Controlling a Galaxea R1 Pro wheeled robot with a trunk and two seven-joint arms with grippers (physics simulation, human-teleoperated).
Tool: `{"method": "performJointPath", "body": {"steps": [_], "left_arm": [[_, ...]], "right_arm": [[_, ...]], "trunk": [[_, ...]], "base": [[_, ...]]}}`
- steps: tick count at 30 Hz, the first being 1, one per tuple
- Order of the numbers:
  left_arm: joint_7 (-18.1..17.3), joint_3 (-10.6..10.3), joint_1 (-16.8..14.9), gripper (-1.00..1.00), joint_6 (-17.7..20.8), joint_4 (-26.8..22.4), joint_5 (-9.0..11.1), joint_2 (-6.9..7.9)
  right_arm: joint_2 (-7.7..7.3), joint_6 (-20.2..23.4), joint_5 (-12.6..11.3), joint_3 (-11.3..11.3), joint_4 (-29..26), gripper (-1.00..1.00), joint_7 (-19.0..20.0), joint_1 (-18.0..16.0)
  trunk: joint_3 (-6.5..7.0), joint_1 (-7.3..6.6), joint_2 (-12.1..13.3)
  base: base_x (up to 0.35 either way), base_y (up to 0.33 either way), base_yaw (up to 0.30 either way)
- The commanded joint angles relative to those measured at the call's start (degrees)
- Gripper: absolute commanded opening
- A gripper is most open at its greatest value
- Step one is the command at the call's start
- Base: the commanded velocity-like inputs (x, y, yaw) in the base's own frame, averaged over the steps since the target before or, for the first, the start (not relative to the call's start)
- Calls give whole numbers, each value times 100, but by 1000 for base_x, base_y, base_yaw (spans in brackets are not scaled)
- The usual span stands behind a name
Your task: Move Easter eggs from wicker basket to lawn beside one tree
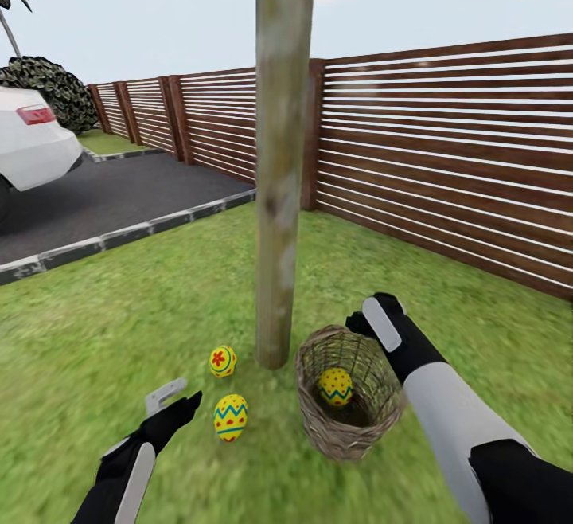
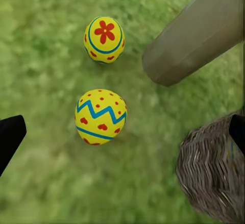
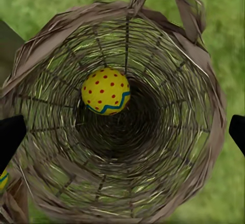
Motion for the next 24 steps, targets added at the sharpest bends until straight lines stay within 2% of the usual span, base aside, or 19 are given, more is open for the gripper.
{"method": "performJointPath", "body": {"steps": [1,6,13,16,20,24], "left_arm": [[7,29,-3,100,40,-11,62,-6],[7,130,-3,100,40,-11,88,-8],[7,158,-3,100,40,-6,115,-12],[7,161,-3,100,37,-3,119,-13],[2,167,-3,100,29,-16,139,-13],[3,233,-3,100,24,-63,341,-11]], "right_arm": [[-3,18,-57,20,33,100,5,-4],[32,53,-61,41,325,100,199,-4],[211,62,-62,51,768,100,254,-4],[345,62,-57,50,1052,100,268,-4],[420,62,-54,49,1242,100,275,-4],[448,61,-53,52,1402,100,282,-4]], "trunk": [[-6,2,-2],[-6,2,-2],[-6,2,-2],[-6,2,-2],[-6,2,-2],[-24,24,-42]], "base": [[245,-236,0],[255,-201,0],[219,-72,0],[106,6,0],[36,2,0],[10,1,0]]}}
